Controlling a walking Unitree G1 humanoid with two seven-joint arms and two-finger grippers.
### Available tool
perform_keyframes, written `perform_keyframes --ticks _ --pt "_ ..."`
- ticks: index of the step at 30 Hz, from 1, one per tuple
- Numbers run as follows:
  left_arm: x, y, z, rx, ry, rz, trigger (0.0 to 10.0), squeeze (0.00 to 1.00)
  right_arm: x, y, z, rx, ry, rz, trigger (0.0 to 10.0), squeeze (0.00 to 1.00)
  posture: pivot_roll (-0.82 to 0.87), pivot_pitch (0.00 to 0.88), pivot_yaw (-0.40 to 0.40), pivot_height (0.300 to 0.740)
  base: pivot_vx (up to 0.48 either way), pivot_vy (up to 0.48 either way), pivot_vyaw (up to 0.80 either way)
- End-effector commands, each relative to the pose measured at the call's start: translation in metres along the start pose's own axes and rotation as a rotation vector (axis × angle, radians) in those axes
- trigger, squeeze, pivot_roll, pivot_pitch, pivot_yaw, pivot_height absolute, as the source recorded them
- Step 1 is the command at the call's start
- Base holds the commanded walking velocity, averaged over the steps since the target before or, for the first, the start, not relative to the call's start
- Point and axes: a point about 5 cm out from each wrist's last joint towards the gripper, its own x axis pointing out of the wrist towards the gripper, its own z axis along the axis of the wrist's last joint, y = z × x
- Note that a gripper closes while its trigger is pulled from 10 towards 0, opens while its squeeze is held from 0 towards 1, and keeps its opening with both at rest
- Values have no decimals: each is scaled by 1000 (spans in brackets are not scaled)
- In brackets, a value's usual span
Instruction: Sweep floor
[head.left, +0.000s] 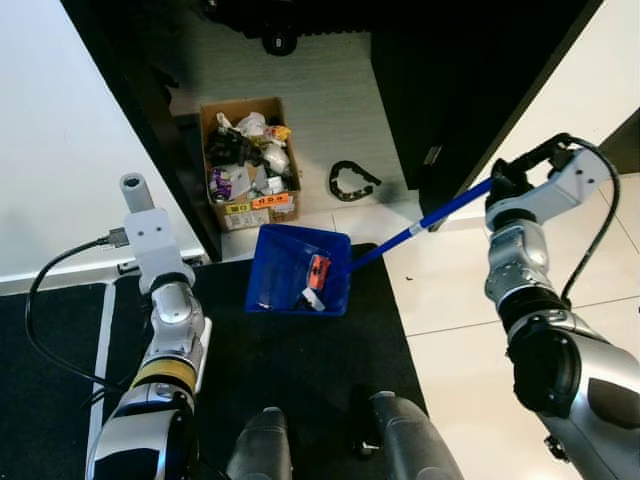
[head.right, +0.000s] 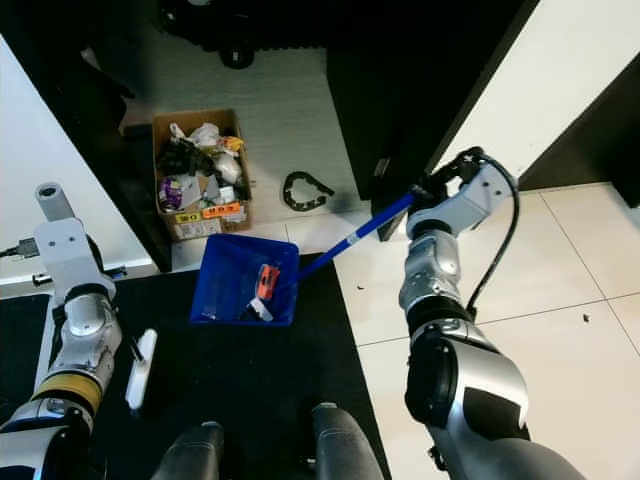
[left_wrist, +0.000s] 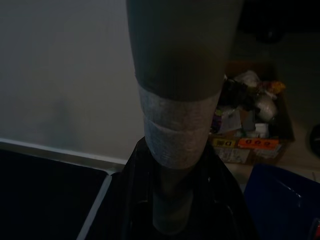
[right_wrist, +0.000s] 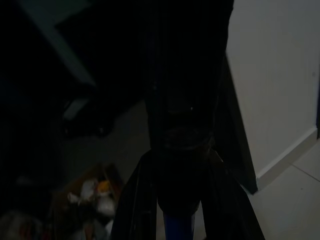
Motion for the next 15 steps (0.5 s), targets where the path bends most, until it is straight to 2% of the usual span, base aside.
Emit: perform_keyframes --ticks 1,15 --pt "2 6 6 -12 -48 14 10000 0 6 1 17 51 -86 -3 10000 0 57 64 -31 740 465 0 0" --pt "-2 5 6 -16 -66 0 10000 0 16 -2 44 84 -175 -39 10000 0 64 75 -35 740 477 0 0"
